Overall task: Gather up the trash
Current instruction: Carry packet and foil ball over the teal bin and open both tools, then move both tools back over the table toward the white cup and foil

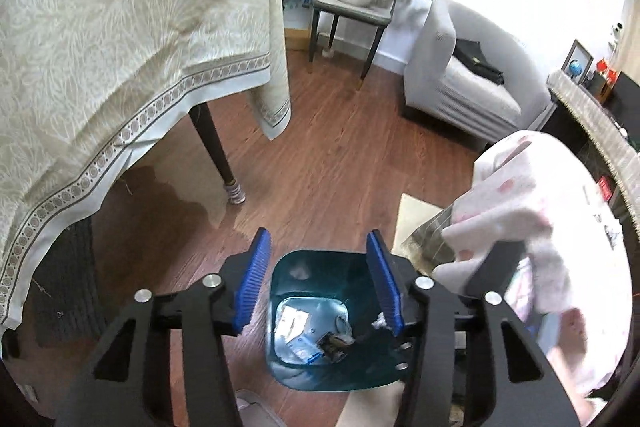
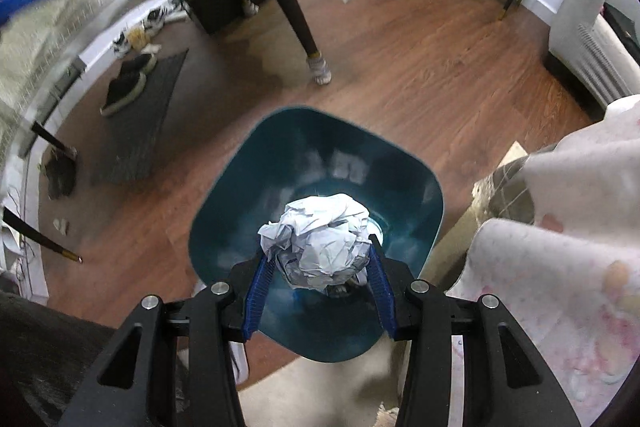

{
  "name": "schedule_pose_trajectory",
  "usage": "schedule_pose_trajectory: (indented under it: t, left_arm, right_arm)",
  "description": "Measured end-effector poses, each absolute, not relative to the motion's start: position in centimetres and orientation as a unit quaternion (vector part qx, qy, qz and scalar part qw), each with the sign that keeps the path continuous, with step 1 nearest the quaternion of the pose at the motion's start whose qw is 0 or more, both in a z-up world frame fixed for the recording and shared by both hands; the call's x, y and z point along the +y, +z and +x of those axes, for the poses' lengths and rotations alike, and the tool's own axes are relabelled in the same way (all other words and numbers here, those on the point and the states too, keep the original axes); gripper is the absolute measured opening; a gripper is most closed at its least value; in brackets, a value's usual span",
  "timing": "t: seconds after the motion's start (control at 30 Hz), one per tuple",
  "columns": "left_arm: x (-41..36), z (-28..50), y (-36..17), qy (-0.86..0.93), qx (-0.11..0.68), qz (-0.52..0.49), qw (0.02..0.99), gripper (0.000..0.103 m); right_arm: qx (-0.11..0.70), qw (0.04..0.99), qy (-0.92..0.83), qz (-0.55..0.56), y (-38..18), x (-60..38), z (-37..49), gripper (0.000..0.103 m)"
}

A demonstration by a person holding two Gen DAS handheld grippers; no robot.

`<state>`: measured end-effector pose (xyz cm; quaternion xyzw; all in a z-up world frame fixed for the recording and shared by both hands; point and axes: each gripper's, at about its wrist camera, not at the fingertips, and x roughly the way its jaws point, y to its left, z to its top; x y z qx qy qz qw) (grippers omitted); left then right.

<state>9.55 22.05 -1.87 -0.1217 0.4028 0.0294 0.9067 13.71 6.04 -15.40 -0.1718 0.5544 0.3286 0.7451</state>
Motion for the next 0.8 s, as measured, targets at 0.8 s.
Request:
schedule_pose_trajectory:
  t: [0.8]
  left_arm:
    - [19.5,10.1,3.0,0.027,0.343,-0.105,0.933,0.049]
  right_arm:
    - [0.483,0.773,0.389,-0.135,-7.0,3.3,12.0,0.068]
